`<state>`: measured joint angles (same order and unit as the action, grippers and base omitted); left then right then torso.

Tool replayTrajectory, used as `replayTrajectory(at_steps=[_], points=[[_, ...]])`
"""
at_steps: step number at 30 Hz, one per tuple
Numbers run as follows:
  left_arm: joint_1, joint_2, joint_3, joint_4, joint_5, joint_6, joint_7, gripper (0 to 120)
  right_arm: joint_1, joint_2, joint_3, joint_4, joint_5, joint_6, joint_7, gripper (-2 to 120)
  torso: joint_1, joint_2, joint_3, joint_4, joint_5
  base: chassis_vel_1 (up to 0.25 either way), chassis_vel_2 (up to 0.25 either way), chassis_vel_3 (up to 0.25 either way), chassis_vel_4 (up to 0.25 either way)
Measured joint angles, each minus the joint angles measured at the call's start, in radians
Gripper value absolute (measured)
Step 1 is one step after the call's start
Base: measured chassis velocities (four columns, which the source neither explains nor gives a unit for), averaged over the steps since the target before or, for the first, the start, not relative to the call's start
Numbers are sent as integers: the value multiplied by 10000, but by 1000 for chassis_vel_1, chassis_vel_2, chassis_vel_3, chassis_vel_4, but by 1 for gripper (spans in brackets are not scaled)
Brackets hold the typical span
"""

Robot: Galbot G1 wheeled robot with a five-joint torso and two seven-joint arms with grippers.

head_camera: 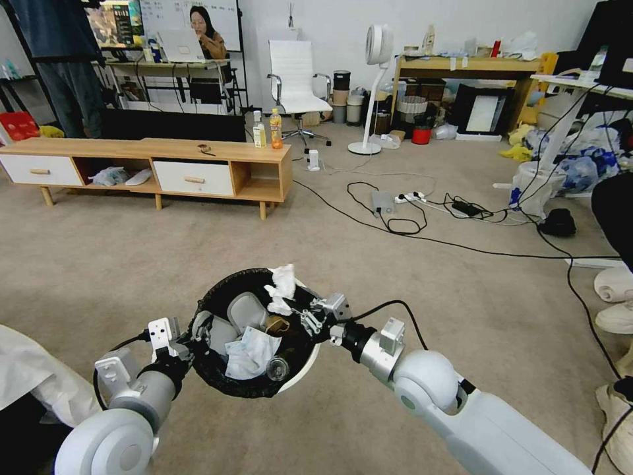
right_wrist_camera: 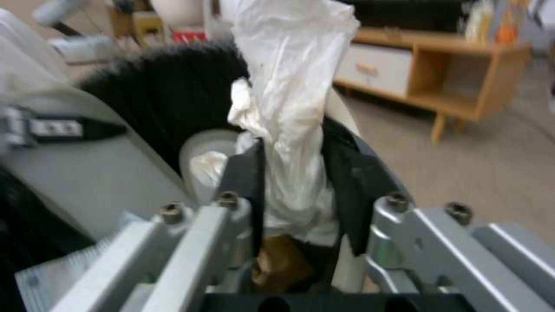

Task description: Pick up the trash bin and place the garbage on the floor into it.

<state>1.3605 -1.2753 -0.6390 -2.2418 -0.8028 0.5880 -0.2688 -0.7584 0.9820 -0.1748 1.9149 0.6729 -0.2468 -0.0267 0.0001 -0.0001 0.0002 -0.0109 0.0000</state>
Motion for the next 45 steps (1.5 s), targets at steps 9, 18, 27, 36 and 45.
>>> replayTrajectory(at_steps=[9,18,27,36,45], points=[[1,7,17,-11,-16,4,4,6,128,150,-80,162,917,-1439,743,71,0,0,0,0,0,0,0,0,0],[-18,16,-24,-31,-23,-4,12,6,196,161,-274,78,896,-1493,863,98,0,0,0,-2,-2,0,0,0,0],[-92,-23,-2,38,-16,-12,16,6,146,159,-444,250,610,-1410,803,100,0,1,0,-1,0,0,0,0,0],[-249,-78,19,311,8,-22,15,6,310,179,-93,709,218,-1214,703,100,0,1,0,-1,0,0,0,0,0],[-291,-102,29,449,60,-25,11,6,461,168,1102,1605,122,-1189,476,100,0,0,0,0,0,0,0,0,0]])
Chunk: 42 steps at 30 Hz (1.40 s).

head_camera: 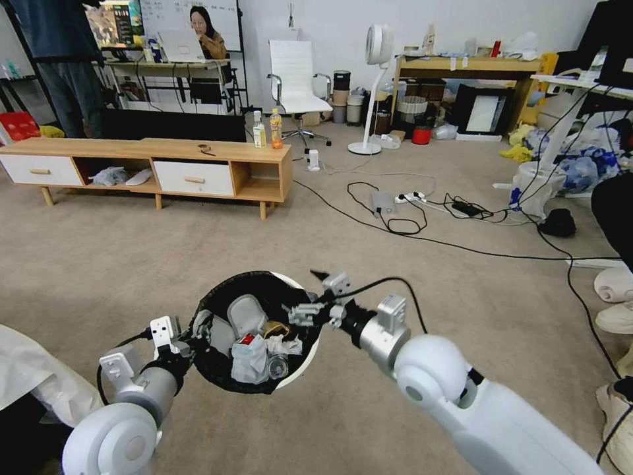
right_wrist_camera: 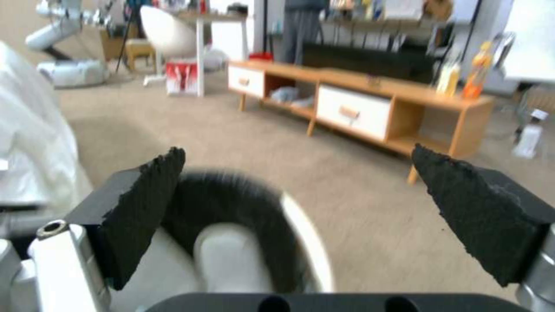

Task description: Pick up the trash bin and place the garbage on the floor into it.

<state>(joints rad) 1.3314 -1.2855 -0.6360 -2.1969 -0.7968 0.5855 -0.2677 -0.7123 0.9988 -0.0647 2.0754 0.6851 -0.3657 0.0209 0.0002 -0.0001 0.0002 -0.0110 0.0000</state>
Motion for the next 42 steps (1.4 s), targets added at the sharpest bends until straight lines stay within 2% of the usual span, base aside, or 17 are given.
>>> replayTrajectory(at_steps=[14,15,17,19,20,22,23,25,27,31,34,35,38,42], points=[[134,-46,-54,-110,31,-5,1,6,-499,-244,1926,553,-44,47,-162,100,-1,1,0,1,1,0,0,0,0],[174,-41,-89,-186,-1,2,-33,6,-828,-235,2553,600,-70,-149,184,100,0,2,0,3,1,0,0,0,0],[193,-41,-116,-241,-38,49,-114,6,-1029,-220,2924,645,-44,-349,473,100,0,2,-1,0,2,0,0,0,0],[227,-38,-157,-371,-205,273,-392,6,-1580,-208,3864,811,126,-994,1415,100,-1,2,0,0,2,0,0,0,0],[227,-38,-157,-371,-205,273,-392,6,-1580,-208,3864,811,126,-994,1415,100,-1,2,0,0,2,0,0,0,0],[226,-20,-198,-448,-395,618,-776,6,-2144,-231,4683,1050,489,-1883,2713,100,0,2,-1,-3,2,0,0,0,0],[226,-20,-198,-448,-395,618,-776,6,-2144,-231,4683,1050,489,-1883,2713,100,0,2,-1,-3,2,0,0,0,0],[177,-8,-225,-489,-656,955,-1200,6,-2873,-291,5435,1362,1195,-2712,4235,100,0,2,-1,0,0,0,0,0,0],[128,7,-215,-506,-757,1120,-1361,6,-3377,-304,5903,1446,1242,-2896,4623,100,0,2,-1,1,0,0,0,0,0],[35,25,-173,-554,-915,1310,-1553,6,-4090,-266,6487,1507,1069,-2969,4787,100,-1,2,-1,-2,2,0,0,0,0],[-127,109,-146,-682,-1272,1492,-1876,6,-5372,6,7465,1701,1209,-3166,4915,100,0,2,-1,-2,1,0,0,0,0],[-127,109,-146,-682,-1272,1492,-1876,6,-5372,6,7465,1701,1209,-3166,4915,100,0,2,-1,-2,1,0,0,0,0],[-256,230,-204,-764,-1683,1495,-2163,6,-6148,505,8103,1719,998,-3190,4844,100,0,2,-1,3,0,0,0,0,0],[-346,277,-191,-790,-1836,1497,-2230,6,-6584,902,8407,1747,577,-3160,4588,100,0,2,-1,1,0,0,0,0,0]])
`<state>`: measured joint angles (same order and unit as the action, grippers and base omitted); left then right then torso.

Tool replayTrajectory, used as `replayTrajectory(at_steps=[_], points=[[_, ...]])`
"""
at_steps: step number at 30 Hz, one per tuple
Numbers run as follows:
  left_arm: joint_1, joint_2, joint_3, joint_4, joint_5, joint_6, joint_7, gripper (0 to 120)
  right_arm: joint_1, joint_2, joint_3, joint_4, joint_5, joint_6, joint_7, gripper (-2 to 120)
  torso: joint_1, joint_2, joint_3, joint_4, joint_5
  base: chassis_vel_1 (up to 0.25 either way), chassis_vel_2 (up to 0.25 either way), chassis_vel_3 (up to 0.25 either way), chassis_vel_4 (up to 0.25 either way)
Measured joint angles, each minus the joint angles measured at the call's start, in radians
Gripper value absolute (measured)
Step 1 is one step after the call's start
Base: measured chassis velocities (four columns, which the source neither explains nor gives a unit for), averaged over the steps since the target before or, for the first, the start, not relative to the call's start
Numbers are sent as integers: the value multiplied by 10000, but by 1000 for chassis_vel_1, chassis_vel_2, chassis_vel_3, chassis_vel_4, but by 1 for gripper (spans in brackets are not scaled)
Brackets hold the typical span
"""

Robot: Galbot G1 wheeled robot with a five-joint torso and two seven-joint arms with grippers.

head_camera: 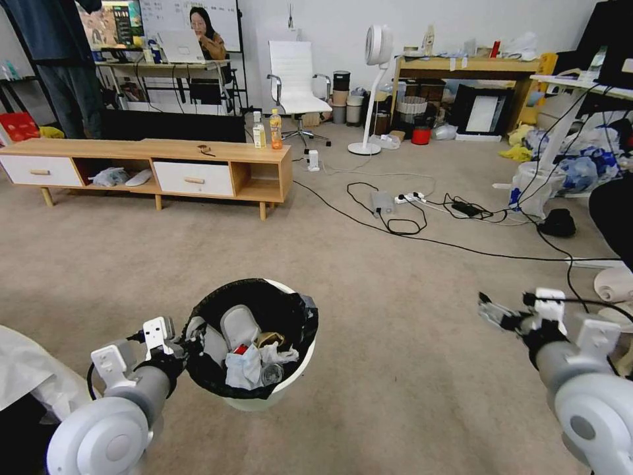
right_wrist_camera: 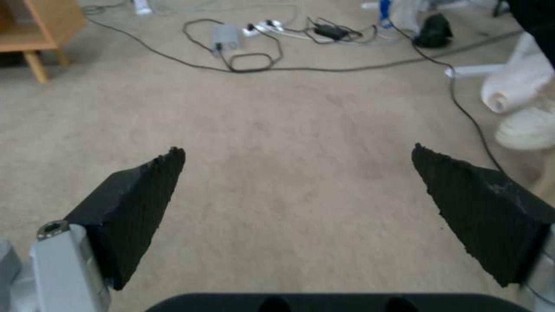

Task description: Pick up the trash bin and place the garbage on the floor into it.

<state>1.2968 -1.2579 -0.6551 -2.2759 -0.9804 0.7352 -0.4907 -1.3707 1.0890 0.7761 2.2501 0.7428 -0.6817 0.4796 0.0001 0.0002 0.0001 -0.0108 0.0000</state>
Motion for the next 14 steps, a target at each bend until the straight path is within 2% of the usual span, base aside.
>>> replayTrajectory(at_steps=[8,14], points=[[-335,46,119,89,-172,38,-34,6,-682,1120,617,113,-713,203,-499,100,0,0,0,-2,0,0,0,0,0],[-470,176,119,111,-263,36,-36,6,-910,1256,707,198,-962,319,-661,100,0,-1,0,-1,-1,0,0,0,0]])
